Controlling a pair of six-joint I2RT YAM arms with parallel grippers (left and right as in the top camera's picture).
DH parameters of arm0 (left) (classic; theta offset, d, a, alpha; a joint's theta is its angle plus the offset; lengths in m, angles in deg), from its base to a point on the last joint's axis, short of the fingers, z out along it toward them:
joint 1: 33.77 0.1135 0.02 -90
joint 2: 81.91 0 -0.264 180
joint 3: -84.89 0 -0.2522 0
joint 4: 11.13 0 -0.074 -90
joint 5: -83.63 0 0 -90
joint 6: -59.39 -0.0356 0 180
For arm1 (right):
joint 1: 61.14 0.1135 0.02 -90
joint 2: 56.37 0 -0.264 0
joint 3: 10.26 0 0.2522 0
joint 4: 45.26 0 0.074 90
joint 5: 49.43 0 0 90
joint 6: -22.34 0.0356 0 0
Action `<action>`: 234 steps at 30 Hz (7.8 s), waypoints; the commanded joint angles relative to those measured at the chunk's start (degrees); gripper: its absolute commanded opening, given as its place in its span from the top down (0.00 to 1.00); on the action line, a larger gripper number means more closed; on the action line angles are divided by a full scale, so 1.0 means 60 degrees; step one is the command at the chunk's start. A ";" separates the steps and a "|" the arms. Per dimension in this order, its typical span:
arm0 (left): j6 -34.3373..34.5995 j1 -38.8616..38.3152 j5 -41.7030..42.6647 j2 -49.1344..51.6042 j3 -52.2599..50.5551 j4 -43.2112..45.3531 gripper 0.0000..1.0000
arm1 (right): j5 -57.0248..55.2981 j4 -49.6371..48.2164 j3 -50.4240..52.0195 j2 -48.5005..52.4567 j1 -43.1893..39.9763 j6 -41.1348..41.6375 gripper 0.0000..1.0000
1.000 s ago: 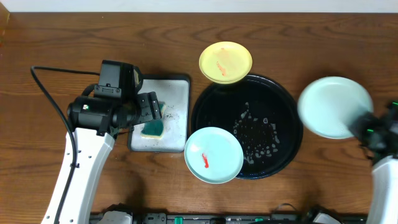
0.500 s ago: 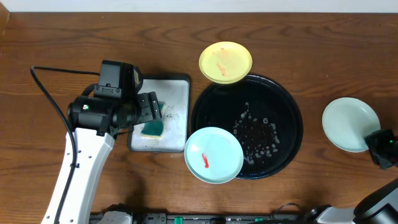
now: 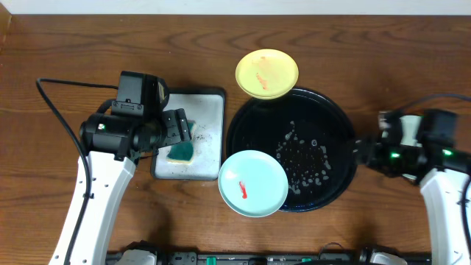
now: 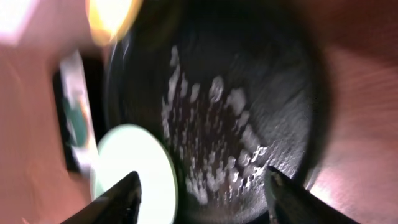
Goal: Clean dirty plates on tray and stack at the side
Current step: 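Move the right gripper to the rim of the left pale green plate, then grasp the sponge again in the soapy tray with the left gripper, then scrub the second pale green plate with the sponge, right gripper holding rim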
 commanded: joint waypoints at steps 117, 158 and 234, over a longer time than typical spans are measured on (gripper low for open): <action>-0.0448 -0.0066 0.0124 0.3945 -0.2368 0.3060 0.93 | -0.3891 -0.2259 -0.0135 0.2415 0.3370 -0.0736 0.50; 0.4197 -0.5752 0.2120 0.4980 -0.0798 0.6109 0.93 | -0.3971 -0.2313 -0.0138 0.4488 0.3566 0.1432 0.99; 0.3905 -0.5799 0.0743 0.7227 0.0353 0.5231 0.93 | -0.4018 -0.2291 -0.0135 0.4488 0.3566 0.0597 0.99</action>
